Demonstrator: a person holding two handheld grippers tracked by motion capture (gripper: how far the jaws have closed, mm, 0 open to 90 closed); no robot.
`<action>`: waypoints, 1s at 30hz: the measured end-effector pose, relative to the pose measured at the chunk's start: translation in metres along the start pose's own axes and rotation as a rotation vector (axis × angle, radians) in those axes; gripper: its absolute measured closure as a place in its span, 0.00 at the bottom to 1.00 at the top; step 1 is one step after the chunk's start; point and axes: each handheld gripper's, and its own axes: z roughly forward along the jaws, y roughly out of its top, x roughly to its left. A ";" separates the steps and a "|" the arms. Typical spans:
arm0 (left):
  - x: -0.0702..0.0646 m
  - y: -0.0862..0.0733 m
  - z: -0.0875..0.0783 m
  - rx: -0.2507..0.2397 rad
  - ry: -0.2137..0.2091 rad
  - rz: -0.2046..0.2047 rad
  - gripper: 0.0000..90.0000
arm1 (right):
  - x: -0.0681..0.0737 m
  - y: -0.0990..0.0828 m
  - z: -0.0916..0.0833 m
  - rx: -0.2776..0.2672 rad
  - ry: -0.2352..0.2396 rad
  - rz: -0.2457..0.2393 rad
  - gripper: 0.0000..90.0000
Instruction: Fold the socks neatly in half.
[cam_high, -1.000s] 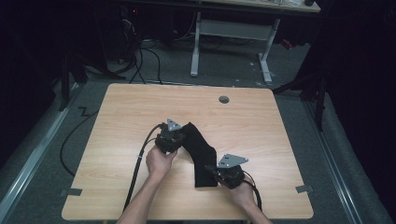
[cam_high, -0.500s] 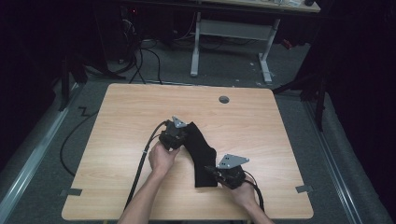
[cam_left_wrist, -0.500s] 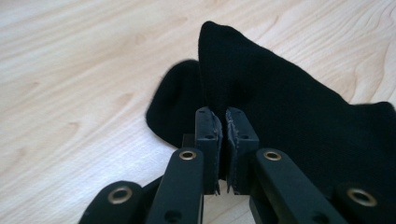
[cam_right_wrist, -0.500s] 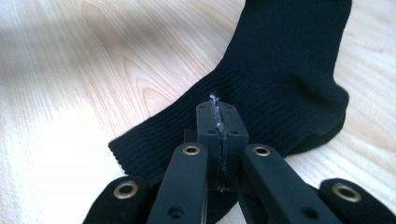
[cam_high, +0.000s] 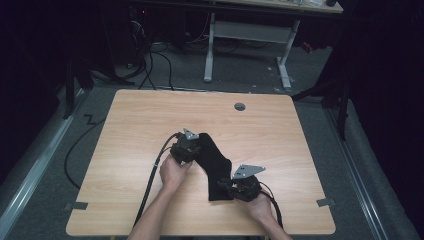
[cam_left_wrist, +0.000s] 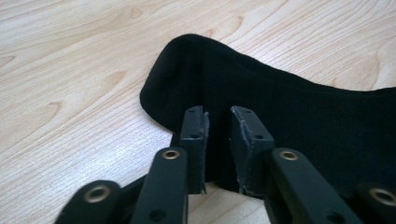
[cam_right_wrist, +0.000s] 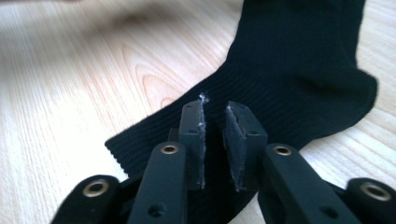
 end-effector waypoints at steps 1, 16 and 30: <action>0.000 0.000 -0.001 -0.006 -0.006 -0.005 0.82 | -0.001 0.000 -0.002 -0.012 -0.003 0.011 0.84; 0.020 0.000 -0.006 -0.036 0.050 -0.122 0.74 | -0.009 -0.001 -0.007 -0.016 -0.065 0.046 0.87; -0.006 -0.005 0.007 0.023 -0.016 -0.034 0.61 | -0.009 -0.007 0.004 0.013 -0.080 0.048 0.87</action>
